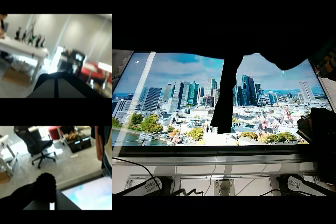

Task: Fold the clothes and pants, and hang the long-sleeved shirts on hangers.

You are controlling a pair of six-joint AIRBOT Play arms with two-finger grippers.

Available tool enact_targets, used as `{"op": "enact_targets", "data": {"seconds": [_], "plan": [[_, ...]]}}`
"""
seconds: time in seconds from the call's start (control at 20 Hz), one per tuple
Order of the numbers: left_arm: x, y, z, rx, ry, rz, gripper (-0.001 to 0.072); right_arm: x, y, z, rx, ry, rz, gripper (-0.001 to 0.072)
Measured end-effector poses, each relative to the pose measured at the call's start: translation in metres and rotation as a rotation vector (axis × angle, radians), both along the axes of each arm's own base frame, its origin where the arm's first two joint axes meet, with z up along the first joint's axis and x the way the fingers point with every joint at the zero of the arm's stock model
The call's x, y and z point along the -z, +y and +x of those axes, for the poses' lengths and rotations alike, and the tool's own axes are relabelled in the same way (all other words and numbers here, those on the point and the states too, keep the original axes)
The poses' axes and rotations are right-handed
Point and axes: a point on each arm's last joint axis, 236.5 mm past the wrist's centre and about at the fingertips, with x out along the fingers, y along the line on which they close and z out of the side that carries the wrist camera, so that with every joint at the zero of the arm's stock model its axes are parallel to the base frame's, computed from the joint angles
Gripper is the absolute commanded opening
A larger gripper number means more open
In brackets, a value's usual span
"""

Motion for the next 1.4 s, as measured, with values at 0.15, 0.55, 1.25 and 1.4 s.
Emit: {"op": "enact_targets", "data": {"seconds": [0.15, 0.55, 1.25, 1.4], "plan": [[0.097, -0.022, 0.024, 0.106, 0.361, 0.112, 0.0006, 0.075, 0.003, 0.0, -0.042, 0.282, -0.027, 0.0023], [0.417, -0.027, -0.033, 0.296, 1.278, -0.008, 0.0007, 0.308, 0.024, -0.03, -0.238, 0.984, 0.122, 0.0026], [0.509, -0.05, -0.082, 0.38, 1.499, -0.139, 0.0009, 0.359, -0.013, 0.006, -0.198, 0.942, 0.017, 0.0461], [0.51, -0.051, -0.082, 0.381, 1.5, -0.141, 0.0009, 0.38, -0.011, -0.037, -0.325, 1.089, 0.001, 0.0459]]}}
